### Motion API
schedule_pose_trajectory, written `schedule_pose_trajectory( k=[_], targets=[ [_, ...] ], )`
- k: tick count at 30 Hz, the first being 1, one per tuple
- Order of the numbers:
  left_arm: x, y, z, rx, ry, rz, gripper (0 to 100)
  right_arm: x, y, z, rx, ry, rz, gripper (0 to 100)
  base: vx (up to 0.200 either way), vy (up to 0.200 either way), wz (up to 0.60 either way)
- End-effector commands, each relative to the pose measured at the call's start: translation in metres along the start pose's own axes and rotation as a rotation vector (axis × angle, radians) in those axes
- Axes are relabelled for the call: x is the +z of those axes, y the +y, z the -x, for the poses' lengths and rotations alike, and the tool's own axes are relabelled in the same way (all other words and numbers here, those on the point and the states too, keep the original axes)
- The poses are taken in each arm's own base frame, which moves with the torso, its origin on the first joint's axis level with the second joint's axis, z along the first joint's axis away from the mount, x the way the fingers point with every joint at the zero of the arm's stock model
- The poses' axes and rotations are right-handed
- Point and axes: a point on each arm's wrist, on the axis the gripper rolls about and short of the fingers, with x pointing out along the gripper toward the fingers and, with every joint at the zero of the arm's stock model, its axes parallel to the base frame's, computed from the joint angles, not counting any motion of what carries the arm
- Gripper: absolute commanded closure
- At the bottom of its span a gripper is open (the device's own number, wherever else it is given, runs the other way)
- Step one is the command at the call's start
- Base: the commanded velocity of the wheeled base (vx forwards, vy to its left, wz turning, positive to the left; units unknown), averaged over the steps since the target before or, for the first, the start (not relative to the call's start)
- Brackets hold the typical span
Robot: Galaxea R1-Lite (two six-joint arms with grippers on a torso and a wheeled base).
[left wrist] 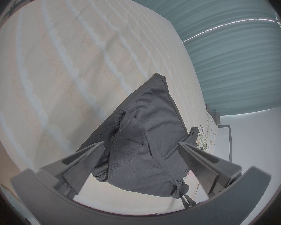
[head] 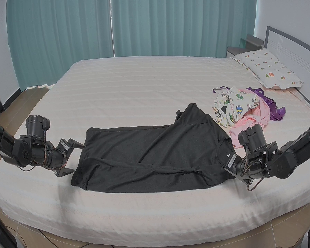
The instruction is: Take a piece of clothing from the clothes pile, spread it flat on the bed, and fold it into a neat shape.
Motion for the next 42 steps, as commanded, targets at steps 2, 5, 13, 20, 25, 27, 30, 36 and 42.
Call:
schedule_pose_trajectory(
  k=[2,5,13,20,25,27,30,36,42],
  targets=[
    [0.000,0.000,0.001,-0.001,0.001,-0.001,0,-0.007,-0.005,0.003,-0.015,0.021,0.021,0,0.000,0.000,0.00],
    [0.000,0.000,0.000,0.000,0.001,0.000,0,-0.014,-0.007,0.004,-0.021,0.033,0.038,0,0.000,0.000,0.00],
    [-0.002,-0.001,0.000,-0.003,0.005,-0.005,0,-0.022,-0.018,0.018,-0.017,0.080,0.094,0,0.000,0.000,0.00],
    [-0.003,-0.001,0.001,-0.001,0.006,-0.006,0,-0.020,-0.016,0.028,-0.015,0.074,0.123,0,0.000,0.000,0.00],
    [-0.002,-0.001,0.001,-0.004,0.004,-0.007,0,-0.021,-0.017,0.026,-0.029,0.075,0.128,0,0.000,0.000,0.00],
    [-0.003,-0.001,0.001,-0.003,0.005,-0.005,0,-0.022,-0.017,0.027,-0.026,0.074,0.129,0,0.000,0.000,0.00],
    [-0.003,-0.001,0.001,-0.003,0.005,-0.006,0,-0.021,-0.016,0.029,-0.019,0.070,0.128,0,0.000,0.000,0.00],
    [-0.003,-0.001,0.001,-0.003,0.005,-0.006,0,-0.022,-0.016,0.029,-0.018,0.071,0.133,0,0.000,0.000,0.00],
    [-0.003,-0.001,0.001,-0.003,0.005,-0.006,0,-0.021,-0.015,0.030,-0.014,0.068,0.134,0,0.000,0.000,0.00]
  ],
)
